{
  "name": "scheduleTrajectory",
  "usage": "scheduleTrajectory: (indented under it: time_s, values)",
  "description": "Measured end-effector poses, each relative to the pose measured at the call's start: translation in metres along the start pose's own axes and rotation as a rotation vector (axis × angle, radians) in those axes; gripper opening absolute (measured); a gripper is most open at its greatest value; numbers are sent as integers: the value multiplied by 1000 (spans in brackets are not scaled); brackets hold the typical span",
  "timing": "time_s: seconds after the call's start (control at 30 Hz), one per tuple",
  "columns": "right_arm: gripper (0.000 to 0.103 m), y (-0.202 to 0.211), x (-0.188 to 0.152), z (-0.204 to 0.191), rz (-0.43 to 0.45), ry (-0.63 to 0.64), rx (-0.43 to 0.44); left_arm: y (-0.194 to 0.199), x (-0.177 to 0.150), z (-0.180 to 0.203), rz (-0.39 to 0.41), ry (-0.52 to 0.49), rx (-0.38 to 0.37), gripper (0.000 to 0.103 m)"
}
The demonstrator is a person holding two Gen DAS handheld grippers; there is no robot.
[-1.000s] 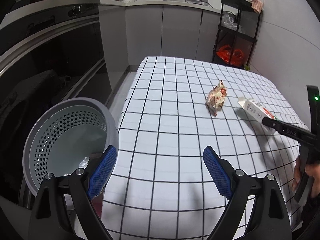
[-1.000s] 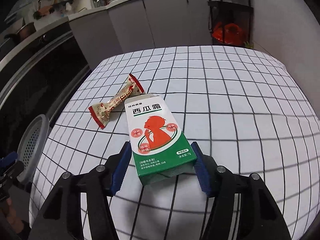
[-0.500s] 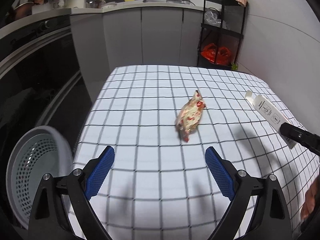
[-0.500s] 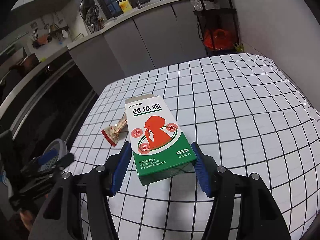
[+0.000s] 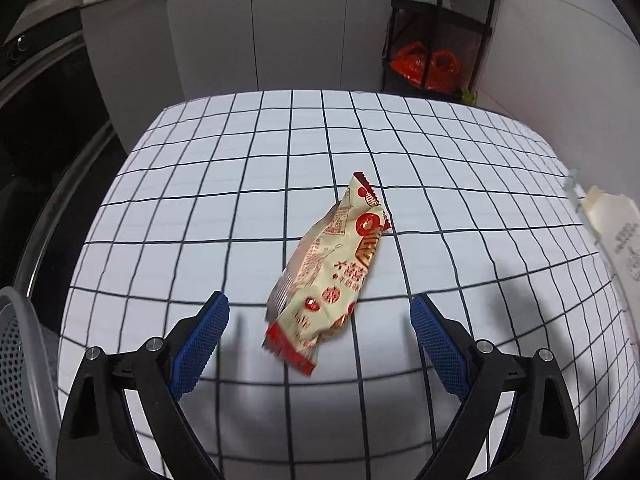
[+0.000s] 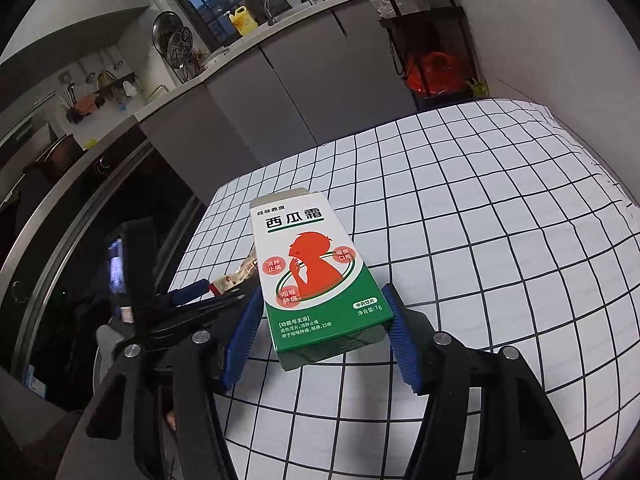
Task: Collect trash
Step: 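Lower the left tool onto the red-white candy wrapper and close it, then carry the wrapper in the left tool while the right tool carries the box to the basket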
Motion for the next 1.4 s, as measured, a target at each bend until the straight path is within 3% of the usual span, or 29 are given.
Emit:
scheduleTrajectory:
  time_s: [0.13,0.2,0.23,0.37,0.47,0.67,0.93,1.2,1.4]
  values:
    - [58,0,0,3,-3,-6,-2,-14,2,-1,-26,9,22,85]
    - [58,0,-1,4,-6,-3,-7,-20,2,-1,-46,17,19,73]
    - [58,0,-1,5,-7,-2,-9,-20,2,-1,-40,21,22,71]
    - [58,-2,-3,7,-13,1,-18,-15,5,-1,-30,15,15,33]
    - [58,-3,-3,6,-13,5,-21,-7,-1,-3,-29,29,-12,26]
    - [58,0,-5,-4,-8,35,-23,27,-24,-13,-1,43,-3,25]
    - [58,3,-17,-37,-1,97,1,110,-55,-55,55,18,151,25]
    - [58,-7,-64,-103,-41,199,54,184,-91,-110,109,70,217,25]
    - [58,-23,-112,-160,-74,255,99,214,-137,-178,116,141,324,25]
Point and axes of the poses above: each gripper's, at about its wrist camera, not at the fingertips, and y roughly against the way its jaws point, z to its right, x to its top, the point moved 9 cm from there along -y, roughly the way its jaws point, and after that the axes turned 10 degrees about -y, right-handed, at the moved point
